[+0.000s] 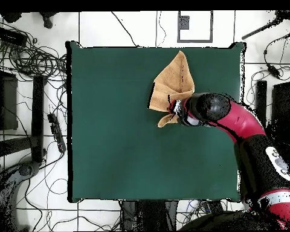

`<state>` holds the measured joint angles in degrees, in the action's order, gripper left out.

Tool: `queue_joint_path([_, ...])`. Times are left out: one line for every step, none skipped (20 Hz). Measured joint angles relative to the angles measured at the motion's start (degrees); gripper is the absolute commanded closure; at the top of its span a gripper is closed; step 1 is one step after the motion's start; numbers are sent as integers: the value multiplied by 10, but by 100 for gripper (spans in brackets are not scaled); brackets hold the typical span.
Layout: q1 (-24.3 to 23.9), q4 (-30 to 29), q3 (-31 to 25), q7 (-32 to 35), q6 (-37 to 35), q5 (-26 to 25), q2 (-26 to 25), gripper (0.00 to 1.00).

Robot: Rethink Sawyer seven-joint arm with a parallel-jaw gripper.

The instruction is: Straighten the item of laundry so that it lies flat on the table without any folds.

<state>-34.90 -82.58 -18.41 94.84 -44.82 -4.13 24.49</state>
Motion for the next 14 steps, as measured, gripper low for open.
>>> queue_joint_path([0, -1, -2, 0, 0, 0, 0, 0])
queue_joint_path([0, -1, -2, 0, 0, 0, 0, 0])
queue_joint_path([0, -1, -4, 0, 0, 0, 0, 0])
queue_joint_path([0, -2, -4, 0, -1, 0, 0, 0])
queue_joint_path([0, -2, -4, 0, -2, -1, 0, 0])
queue_joint_path([0, -2, -4, 0, -3, -1, 0, 0])
queue_joint_path([1, -2, -4, 0, -10, -1, 1, 0])
queue_joint_path([2, -2, -4, 0, -16, -1, 1, 0])
queue_joint_path([4, -2, -3, 0, -26, -4, 2, 0])
queue_joint_path([5, -1, -2, 0, -35, -6, 3, 0])
queue_joint_path([7, -2, -2, 0, -44, -9, 4, 0])
queue_joint_path([9, -2, -1, 0, -60, -13, 5, 0])
queue_joint_path([10, -2, -1, 0, -68, -15, 6, 0])
queue_joint_path([11, -2, -1, 0, -77, -16, 8, 0])
